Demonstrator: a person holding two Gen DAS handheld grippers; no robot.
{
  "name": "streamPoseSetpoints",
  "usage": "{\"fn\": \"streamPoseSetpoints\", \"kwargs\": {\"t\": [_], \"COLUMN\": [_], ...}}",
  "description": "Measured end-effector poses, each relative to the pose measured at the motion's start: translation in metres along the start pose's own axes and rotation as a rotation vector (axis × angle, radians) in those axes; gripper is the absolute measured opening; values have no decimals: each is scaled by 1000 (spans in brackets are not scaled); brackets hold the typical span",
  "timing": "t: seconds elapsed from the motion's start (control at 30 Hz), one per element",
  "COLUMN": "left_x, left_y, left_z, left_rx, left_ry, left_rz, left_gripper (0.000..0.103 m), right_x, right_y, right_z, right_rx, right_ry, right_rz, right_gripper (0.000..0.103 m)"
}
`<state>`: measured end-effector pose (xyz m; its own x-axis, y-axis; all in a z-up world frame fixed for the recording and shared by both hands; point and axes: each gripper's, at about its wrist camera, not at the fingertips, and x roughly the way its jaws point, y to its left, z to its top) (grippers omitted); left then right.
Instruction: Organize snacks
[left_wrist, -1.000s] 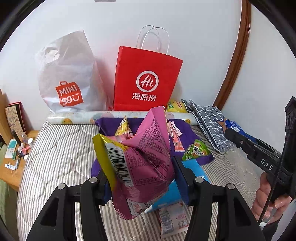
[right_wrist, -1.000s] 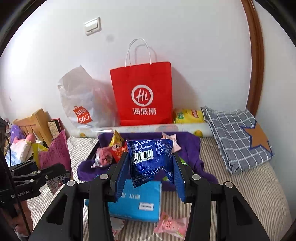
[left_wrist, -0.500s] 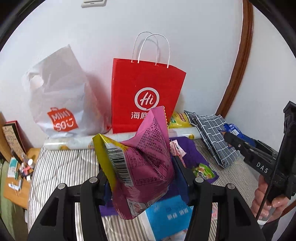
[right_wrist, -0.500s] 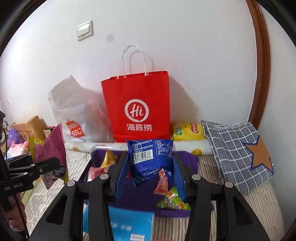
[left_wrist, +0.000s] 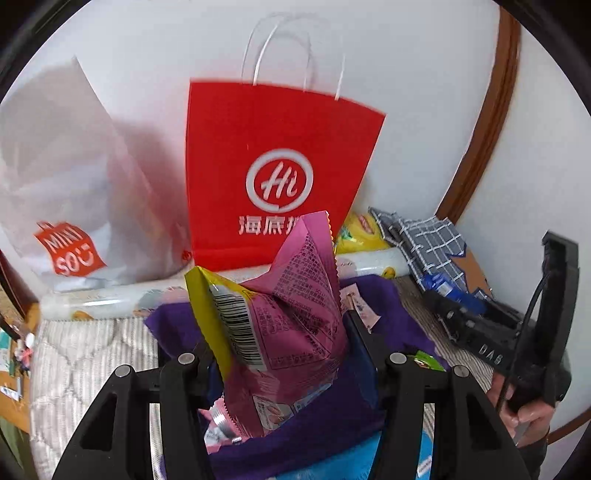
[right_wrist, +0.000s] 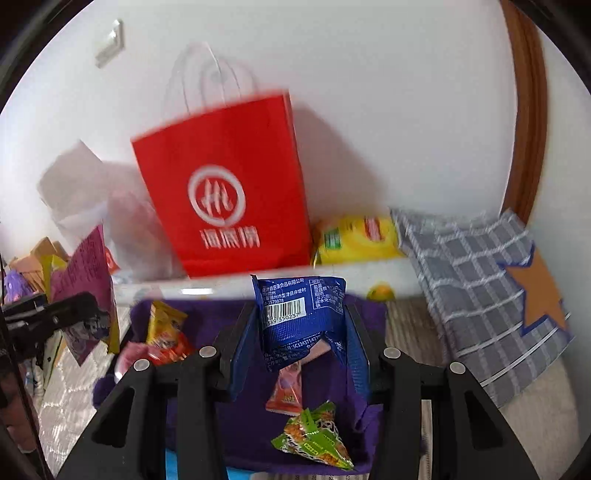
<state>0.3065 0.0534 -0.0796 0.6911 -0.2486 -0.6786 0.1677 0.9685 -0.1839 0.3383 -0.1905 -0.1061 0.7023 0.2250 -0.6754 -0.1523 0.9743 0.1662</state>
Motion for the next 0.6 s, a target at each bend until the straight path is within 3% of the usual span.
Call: {"fn": "streamPoseSetpoints", "kwargs": {"t": [0.23,0.33,0.5,0.6], "left_x": [31,45,64,72], "left_y": [2,-1,-2,-1], "left_z": [-13,-22,-30,-35], "left_rx": [12,13,-23,-37], "left_ry": [100,154,220,239], "left_rz": [-15,15,-46,-46], "left_gripper": [54,54,54,54], "right_x": [37,48,48,42], "right_y": [1,0,-2,-4], "right_z": [-18,-24,-27,-28], "right_rx": [-9,0,4,12], "right_ry": [110,148,149,133], "right_rz": [26,28,35,36], "right_gripper": [46,46,53,56]}}
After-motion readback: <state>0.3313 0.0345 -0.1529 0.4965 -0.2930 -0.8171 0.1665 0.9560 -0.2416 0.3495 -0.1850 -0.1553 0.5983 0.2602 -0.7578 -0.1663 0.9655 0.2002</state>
